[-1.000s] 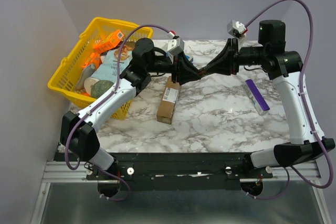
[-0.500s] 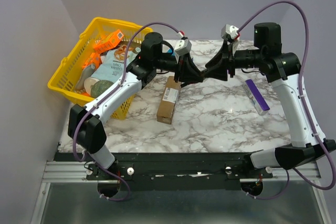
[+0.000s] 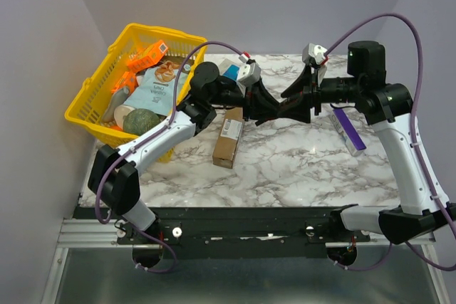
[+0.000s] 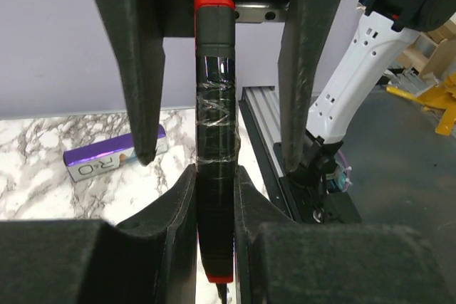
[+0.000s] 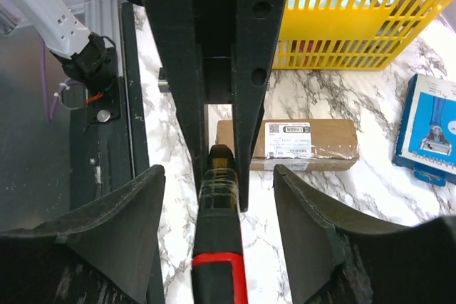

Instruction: Unpack the express box

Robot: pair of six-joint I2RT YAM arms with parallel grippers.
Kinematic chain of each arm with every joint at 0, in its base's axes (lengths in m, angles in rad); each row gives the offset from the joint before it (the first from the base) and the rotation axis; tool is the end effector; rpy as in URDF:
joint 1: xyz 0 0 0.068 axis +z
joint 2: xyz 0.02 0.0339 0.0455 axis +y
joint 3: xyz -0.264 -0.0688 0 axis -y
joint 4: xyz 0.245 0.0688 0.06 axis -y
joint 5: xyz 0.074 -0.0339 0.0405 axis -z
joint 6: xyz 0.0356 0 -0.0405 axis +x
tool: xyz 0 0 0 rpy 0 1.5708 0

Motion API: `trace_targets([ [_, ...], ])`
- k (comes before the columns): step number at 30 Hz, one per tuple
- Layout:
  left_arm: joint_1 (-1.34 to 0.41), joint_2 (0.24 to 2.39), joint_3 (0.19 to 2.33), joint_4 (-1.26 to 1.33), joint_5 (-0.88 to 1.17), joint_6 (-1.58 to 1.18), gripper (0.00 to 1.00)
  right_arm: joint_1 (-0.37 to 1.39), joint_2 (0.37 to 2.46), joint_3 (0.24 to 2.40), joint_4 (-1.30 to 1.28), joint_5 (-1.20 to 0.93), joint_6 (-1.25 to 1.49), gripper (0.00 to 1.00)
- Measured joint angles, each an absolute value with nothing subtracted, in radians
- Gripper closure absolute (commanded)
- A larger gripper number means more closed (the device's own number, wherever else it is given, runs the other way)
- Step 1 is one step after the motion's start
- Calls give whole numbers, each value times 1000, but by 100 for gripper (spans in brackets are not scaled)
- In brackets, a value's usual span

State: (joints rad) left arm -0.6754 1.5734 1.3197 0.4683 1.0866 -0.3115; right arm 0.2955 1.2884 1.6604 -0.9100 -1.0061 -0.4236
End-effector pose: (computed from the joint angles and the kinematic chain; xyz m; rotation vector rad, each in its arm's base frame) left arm 0.2624 -0.2505 0.3934 1.2284 1.1341 -1.4981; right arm 0.2139 0.0966 0.4643 -1.2091 1.5503 0.9623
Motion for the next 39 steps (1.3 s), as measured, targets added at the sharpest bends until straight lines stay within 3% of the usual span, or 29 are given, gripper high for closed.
trace_targets([
  [9,-685,1598,1320,562,1057,-393,100,293,1261,1611,-897,-997,-390,33],
  [25,-687,1605,1320,621,1049,-442,100,283,1260,1611,-847,-987,-340,64],
  [30,-686,1605,1320,621,1050,-443,100,283,1260,1611,-847,-987,-340,64],
  [31,-686,1605,1320,621,1050,-443,100,283,1260,1611,-847,-987,-340,57],
  [34,-686,1607,1320,623,1049,-443,100,283,1261,1611,-847,-986,-340,53],
  [39,-687,1615,1320,632,1051,-443,100,283,1260,1611,-846,-984,-342,61],
])
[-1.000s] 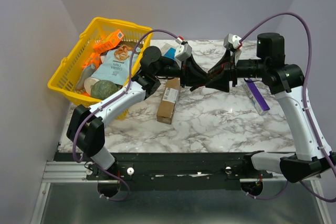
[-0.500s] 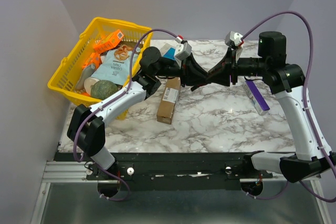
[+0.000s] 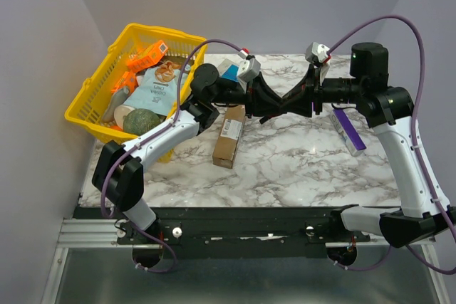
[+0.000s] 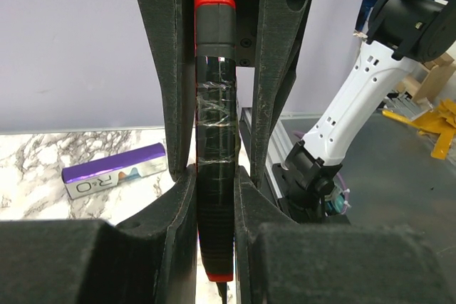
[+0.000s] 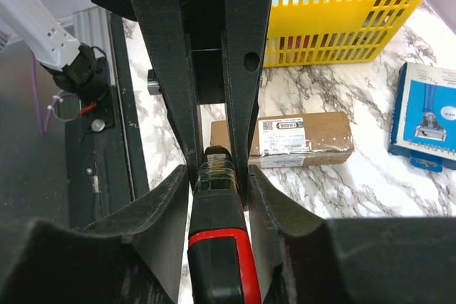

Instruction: Unpack the express box

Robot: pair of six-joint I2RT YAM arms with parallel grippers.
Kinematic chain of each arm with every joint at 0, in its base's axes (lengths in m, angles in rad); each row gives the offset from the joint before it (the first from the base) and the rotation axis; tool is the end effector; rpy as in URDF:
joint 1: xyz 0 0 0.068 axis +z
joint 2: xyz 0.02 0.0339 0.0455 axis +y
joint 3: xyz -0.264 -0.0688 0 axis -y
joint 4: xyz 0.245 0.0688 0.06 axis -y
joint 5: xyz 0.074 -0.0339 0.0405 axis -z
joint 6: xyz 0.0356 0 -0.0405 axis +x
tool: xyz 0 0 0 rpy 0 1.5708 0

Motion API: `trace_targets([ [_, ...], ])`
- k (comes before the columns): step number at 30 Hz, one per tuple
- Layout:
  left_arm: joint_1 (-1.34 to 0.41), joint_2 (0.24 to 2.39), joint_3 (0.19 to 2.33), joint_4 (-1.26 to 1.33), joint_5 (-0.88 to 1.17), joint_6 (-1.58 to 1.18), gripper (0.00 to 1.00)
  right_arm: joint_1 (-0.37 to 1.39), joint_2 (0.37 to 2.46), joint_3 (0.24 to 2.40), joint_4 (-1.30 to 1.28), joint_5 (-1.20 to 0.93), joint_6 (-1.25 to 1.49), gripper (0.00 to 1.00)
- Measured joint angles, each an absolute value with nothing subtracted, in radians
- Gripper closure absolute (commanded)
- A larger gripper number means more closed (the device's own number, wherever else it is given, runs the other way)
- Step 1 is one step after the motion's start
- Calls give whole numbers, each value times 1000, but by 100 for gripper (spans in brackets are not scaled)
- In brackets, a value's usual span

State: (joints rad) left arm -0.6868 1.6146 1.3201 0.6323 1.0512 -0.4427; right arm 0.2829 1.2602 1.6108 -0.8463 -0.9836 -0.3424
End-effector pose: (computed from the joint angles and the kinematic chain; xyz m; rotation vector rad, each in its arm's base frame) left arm 0.2665 -0.2585 0.3939 1.1600 1.1087 -1.5462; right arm 0.2138 0.0930 0.4608 -1.1379 1.5881 0.9635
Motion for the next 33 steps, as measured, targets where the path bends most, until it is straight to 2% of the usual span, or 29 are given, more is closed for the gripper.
trace_targets([
  [3,-686,1616,1320,640,1058,-443,100,282,1261,1615,-850,-984,-350,65],
  [10,-687,1622,1322,657,1066,-443,100,282,1267,1631,-873,-984,-376,87],
  [14,-686,1626,1325,671,1067,-443,100,282,1274,1650,-892,-984,-393,90],
  [15,-686,1627,1326,673,1067,-443,97,282,1274,1652,-893,-983,-394,91],
  [16,-686,1627,1326,675,1067,-443,88,282,1274,1656,-896,-982,-395,93],
  [18,-686,1627,1326,684,1066,-443,84,282,1275,1665,-901,-980,-400,95],
  [21,-685,1628,1326,693,1066,-443,74,285,1272,1665,-899,-974,-401,99],
  [26,-680,1631,1326,703,1069,-440,69,286,1270,1665,-900,-971,-403,100],
  [27,-680,1634,1326,707,1073,-439,79,286,1270,1665,-900,-970,-401,100],
  [28,-680,1637,1328,709,1076,-439,100,286,1270,1665,-900,-968,-398,99],
  [29,-678,1640,1332,709,1081,-439,100,286,1270,1665,-900,-963,-396,99],
  [30,-677,1644,1338,708,1090,-440,100,286,1270,1665,-900,-960,-393,95],
  [31,-675,1647,1340,714,1100,-434,100,286,1270,1665,-897,-956,-389,78],
  [33,-670,1653,1346,711,1114,-430,100,289,1270,1665,-898,-945,-376,66],
])
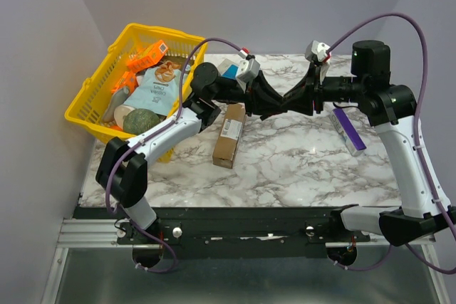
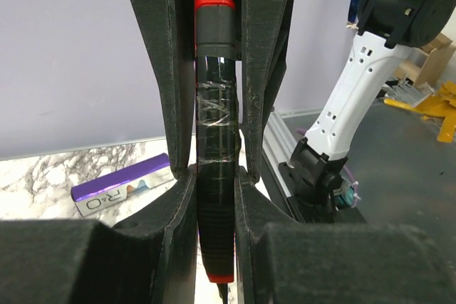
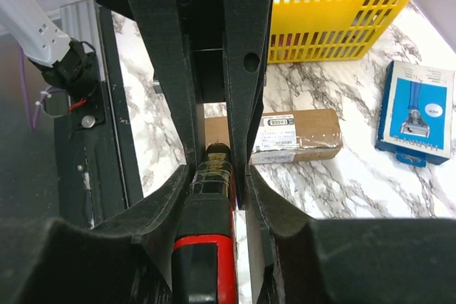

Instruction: Unpack the express box

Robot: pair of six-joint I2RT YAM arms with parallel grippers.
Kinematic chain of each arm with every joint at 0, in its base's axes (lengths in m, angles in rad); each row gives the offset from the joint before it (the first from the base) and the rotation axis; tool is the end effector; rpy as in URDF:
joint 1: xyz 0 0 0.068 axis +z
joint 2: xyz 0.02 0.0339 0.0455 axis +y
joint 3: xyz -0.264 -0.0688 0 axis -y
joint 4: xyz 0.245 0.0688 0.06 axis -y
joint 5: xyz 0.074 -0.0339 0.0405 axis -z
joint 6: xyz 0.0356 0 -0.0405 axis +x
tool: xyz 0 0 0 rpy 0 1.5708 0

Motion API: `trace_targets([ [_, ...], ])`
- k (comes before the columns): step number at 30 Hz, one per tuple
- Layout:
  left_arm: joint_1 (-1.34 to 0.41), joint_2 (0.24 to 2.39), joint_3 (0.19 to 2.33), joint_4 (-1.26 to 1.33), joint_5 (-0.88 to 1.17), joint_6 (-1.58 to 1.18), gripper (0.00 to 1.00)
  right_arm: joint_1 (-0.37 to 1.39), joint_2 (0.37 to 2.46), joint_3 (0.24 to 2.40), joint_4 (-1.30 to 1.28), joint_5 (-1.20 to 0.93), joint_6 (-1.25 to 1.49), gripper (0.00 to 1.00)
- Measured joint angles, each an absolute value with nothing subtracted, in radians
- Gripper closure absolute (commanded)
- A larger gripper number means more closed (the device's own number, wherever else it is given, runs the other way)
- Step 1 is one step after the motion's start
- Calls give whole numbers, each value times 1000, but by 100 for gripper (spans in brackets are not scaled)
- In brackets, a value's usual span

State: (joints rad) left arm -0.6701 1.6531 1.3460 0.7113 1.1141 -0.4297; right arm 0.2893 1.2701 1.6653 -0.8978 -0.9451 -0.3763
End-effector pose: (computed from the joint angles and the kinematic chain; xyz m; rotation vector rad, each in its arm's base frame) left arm 0.2747 -0.2585 0.3950 1.2208 1.0159 -1.5280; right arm 0.2102 0.0927 0.4697 -1.1503 1.5896 0.9109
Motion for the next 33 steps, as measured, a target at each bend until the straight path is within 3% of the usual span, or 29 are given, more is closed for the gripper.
trace_targets([
  [2,-667,1654,1346,711,1120,-430,100,290,1272,1665,-897,-942,-367,60],
  [9,-661,1654,1346,715,1129,-431,100,294,1274,1665,-890,-934,-351,65],
  [15,-650,1654,1337,714,1133,-431,100,295,1270,1666,-870,-912,-356,57],
  [17,-642,1658,1325,707,1138,-431,100,295,1260,1667,-857,-904,-360,47],
  [19,-638,1663,1320,704,1142,-431,100,295,1250,1669,-852,-899,-359,44],
  [33,-635,1665,1317,706,1156,-431,100,295,1251,1691,-863,-910,-379,44],
])
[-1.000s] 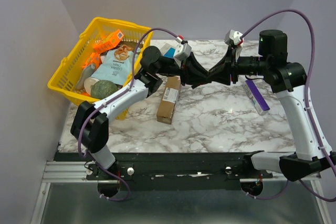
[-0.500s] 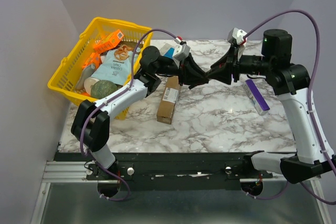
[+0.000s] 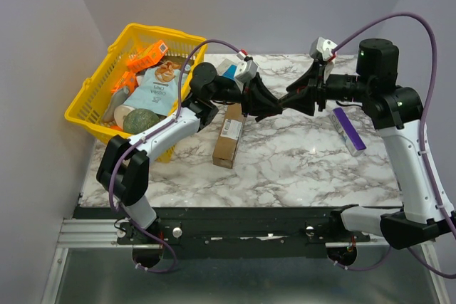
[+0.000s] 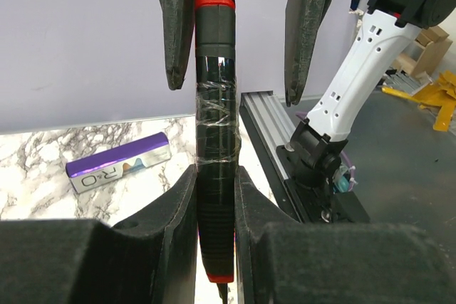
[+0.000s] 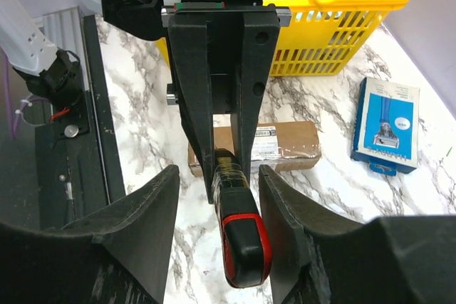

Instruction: Unpack the express box

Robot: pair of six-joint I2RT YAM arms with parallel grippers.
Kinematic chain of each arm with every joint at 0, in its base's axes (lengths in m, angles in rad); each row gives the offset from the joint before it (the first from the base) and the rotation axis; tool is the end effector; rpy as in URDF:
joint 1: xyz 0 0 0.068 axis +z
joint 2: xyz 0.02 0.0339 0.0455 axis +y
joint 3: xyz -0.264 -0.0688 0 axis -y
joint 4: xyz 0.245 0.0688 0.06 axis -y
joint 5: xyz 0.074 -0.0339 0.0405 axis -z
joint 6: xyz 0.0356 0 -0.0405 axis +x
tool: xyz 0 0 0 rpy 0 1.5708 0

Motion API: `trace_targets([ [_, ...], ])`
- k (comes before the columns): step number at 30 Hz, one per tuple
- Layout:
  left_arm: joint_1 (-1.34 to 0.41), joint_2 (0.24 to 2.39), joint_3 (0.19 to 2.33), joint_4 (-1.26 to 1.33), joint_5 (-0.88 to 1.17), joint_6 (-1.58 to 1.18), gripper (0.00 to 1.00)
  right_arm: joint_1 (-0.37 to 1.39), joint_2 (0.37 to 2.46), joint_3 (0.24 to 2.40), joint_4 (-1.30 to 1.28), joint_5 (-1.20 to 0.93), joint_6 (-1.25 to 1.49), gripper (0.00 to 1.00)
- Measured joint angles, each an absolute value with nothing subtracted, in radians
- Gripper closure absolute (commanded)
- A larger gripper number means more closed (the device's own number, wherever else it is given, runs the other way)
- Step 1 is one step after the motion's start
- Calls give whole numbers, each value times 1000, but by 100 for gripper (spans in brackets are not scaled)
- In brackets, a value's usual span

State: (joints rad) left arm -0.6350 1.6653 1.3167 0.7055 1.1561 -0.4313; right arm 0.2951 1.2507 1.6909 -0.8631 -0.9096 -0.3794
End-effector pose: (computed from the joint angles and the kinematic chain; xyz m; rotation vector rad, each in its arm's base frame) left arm 0.2853 -0.2507 0.3799 1.2329 1.0699 -1.5392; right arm 0.2027 0.0910 0.4834 -1.1466 1.5289 0.8406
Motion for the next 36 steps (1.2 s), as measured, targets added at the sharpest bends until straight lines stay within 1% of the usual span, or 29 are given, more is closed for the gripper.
trace_targets([
  [3,-635,1665,1317,706,1156,-431,100,295,1257,1691,-863,-910,-384,46],
  [10,-635,1665,1317,706,1156,-431,100,295,1280,1681,-874,-910,-403,56],
  [18,-635,1665,1317,706,1156,-431,100,295,1298,1680,-902,-911,-420,55],
  [21,-635,1665,1317,706,1156,-431,100,295,1298,1678,-912,-911,-420,58],
  [27,-635,1666,1317,704,1157,-431,100,295,1312,1677,-923,-925,-421,72],
  [28,-635,1667,1317,705,1160,-431,100,295,1314,1677,-922,-928,-421,83],
  [29,-635,1668,1317,705,1161,-431,100,295,1316,1677,-922,-933,-421,89],
  [30,-635,1669,1317,705,1161,-431,100,295,1318,1677,-923,-937,-420,92],
  [31,-635,1671,1317,705,1162,-431,100,294,1320,1677,-924,-941,-421,100],
  [32,-635,1671,1317,705,1163,-432,100,294,1324,1678,-926,-944,-423,99],
  [33,-634,1672,1317,705,1164,-432,95,293,1327,1679,-929,-949,-429,100],
  [34,-634,1673,1317,704,1164,-432,83,293,1333,1684,-933,-952,-432,100],
  [36,-629,1674,1317,701,1164,-434,73,290,1344,1692,-937,-953,-427,99],
])
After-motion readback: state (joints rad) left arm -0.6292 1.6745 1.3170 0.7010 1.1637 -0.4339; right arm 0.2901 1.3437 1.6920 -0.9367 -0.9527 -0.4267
